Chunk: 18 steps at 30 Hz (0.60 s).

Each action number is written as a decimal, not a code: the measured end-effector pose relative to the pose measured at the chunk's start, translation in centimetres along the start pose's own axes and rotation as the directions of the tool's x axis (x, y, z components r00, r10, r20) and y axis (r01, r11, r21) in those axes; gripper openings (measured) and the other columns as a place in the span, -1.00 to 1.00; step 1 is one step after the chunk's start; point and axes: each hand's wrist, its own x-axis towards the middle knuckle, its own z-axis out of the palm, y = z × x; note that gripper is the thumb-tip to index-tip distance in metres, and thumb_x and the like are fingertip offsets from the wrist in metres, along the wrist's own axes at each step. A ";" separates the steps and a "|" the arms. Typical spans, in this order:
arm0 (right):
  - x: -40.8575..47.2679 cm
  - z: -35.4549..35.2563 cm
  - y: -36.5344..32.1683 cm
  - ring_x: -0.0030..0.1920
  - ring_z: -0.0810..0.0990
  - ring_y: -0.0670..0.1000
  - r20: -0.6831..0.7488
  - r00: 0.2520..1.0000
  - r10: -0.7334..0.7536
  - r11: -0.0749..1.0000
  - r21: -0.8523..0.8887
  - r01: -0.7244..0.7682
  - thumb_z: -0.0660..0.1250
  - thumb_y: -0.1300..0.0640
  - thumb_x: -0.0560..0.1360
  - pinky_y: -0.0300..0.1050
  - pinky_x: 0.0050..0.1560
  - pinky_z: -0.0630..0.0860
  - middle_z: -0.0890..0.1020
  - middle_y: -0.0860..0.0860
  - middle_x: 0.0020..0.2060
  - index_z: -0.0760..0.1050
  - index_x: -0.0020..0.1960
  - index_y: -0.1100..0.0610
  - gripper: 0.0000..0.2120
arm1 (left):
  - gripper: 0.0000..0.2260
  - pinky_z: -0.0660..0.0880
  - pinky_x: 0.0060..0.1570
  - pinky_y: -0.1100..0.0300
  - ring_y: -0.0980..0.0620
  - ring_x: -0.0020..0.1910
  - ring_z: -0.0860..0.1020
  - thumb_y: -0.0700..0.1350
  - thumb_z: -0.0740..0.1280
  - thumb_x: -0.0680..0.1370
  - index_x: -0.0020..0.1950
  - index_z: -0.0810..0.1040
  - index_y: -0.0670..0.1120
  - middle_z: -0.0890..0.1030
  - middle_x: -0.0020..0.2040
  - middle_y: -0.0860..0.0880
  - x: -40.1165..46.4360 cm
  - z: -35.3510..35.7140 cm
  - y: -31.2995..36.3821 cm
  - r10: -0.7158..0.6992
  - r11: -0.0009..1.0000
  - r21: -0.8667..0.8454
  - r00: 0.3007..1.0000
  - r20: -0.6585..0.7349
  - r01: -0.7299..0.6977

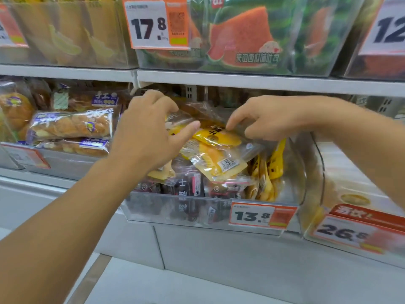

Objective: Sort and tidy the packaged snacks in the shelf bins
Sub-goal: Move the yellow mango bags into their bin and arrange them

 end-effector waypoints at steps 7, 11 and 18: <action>-3.1 1.2 2.4 0.30 0.41 -0.01 0.377 0.918 0.124 0.925 -0.378 0.031 0.56 -0.18 0.34 -0.18 0.18 0.36 0.41 -0.11 0.32 0.35 0.49 -0.10 -0.22 | -0.25 0.31 0.42 0.02 0.04 0.42 0.36 0.50 0.12 0.42 0.45 0.45 0.07 0.45 0.42 0.07 -0.5 3.0 6.0 0.285 0.958 -0.107 0.843 0.456 -0.267; -2.4 3.1 2.0 0.22 0.45 0.02 0.324 0.946 -0.021 0.852 -0.489 0.187 0.56 -0.06 0.39 -0.06 0.14 0.47 0.45 -0.08 0.29 0.32 0.49 -0.15 -0.25 | -0.13 0.31 0.39 -0.16 0.00 0.43 0.34 0.58 0.08 0.26 0.46 0.38 0.17 0.40 0.45 0.12 0.1 4.2 7.6 0.164 0.986 -0.060 0.849 0.502 -0.154; -2.8 3.1 1.0 -0.16 0.54 0.10 0.297 0.928 -0.223 0.467 -0.803 0.369 0.29 0.05 0.61 -0.05 -0.22 0.45 0.55 -0.01 -0.13 0.56 0.18 0.01 -0.83 | -0.02 0.27 0.43 -0.18 -0.10 0.45 0.28 0.38 0.33 0.14 0.55 0.23 0.15 0.34 0.44 0.07 1.7 5.5 7.8 0.073 0.993 0.029 0.779 0.622 -0.116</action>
